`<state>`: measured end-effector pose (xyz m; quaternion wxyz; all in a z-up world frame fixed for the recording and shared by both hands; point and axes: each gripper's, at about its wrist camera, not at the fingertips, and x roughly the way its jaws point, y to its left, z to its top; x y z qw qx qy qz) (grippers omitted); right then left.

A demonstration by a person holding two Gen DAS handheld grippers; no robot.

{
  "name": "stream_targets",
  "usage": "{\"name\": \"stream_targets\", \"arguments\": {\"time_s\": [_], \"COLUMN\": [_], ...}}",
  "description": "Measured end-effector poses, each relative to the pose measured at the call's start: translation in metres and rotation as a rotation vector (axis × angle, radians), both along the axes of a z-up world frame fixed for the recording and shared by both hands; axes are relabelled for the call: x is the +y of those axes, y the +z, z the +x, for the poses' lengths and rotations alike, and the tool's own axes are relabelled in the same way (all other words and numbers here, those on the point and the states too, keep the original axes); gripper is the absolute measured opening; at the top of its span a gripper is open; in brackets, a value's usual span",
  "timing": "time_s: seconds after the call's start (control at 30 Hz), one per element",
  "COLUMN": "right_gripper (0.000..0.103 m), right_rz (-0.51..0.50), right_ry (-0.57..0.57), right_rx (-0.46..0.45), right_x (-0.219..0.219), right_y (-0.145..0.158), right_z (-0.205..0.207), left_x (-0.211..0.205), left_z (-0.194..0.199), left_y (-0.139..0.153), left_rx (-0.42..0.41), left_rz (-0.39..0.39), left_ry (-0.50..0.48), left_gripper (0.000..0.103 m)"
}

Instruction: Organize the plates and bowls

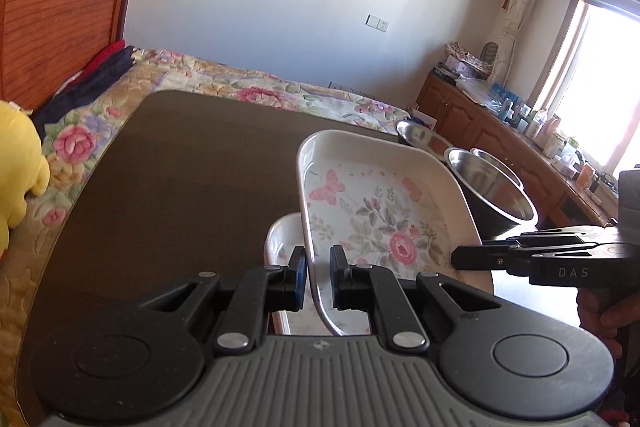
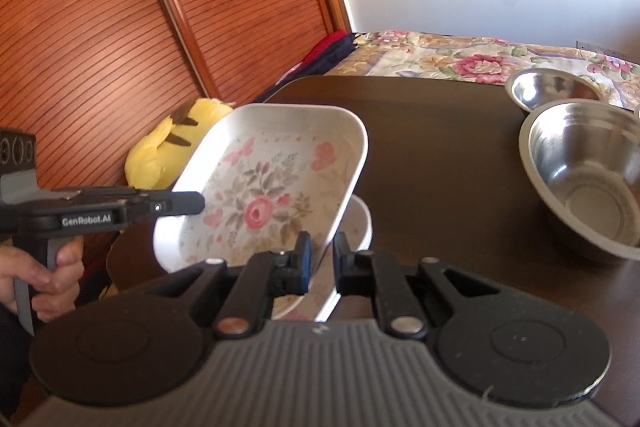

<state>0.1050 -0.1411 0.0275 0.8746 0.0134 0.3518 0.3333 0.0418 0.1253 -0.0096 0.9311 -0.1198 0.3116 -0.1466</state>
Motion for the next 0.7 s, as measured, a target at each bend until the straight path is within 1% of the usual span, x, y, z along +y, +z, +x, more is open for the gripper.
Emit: {"name": "stream_targets", "arguments": {"time_s": [0.17, 0.43, 0.7], "right_gripper": [0.013, 0.013, 0.013], "right_rz": [-0.008, -0.012, -0.021], "right_ry": [0.011, 0.015, 0.015], "right_rx": [0.009, 0.036, 0.026], "right_x": [-0.001, 0.0, 0.0], "right_y": [-0.002, -0.011, -0.013], "right_z": [-0.003, -0.005, -0.007], "left_x": [0.0, -0.003, -0.005], "left_z": [-0.004, -0.005, -0.003], "left_y": [-0.004, -0.01, -0.014], "left_rx": [0.009, 0.015, 0.023], "left_rz": [0.003, 0.04, 0.054], "left_ry": [-0.004, 0.0, 0.0], "left_gripper": [0.011, 0.011, 0.011]}}
